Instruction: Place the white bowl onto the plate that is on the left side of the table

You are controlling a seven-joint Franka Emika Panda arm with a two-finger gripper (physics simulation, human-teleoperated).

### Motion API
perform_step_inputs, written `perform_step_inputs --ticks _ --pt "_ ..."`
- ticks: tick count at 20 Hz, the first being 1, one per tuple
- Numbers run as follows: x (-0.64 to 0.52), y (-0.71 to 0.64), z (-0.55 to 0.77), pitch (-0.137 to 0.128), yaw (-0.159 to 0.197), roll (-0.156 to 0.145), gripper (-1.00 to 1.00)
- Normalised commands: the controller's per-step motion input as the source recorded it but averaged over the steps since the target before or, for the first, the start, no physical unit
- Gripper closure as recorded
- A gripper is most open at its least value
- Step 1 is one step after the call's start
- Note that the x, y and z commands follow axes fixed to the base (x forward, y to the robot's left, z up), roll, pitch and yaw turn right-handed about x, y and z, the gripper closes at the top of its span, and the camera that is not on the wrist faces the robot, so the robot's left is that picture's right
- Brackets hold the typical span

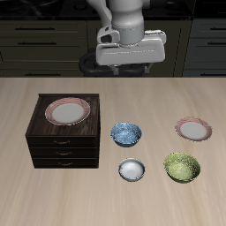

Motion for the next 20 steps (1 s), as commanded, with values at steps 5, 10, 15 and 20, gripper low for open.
perform_step_inputs --ticks 5,10,15,20 --pt "0.36 -0.12 0.05 -0.008 -0.015 -0.022 -1.00" --pt "0.41 -0.06 -0.05 -0.035 -0.003 -0.001 -1.00" --pt "0.32 0.06 -0.01 -0.040 0.024 0.006 -1.00" --pt "0.17 0.08 -0.02 -0.014 -0.011 -0.003 -1.00"
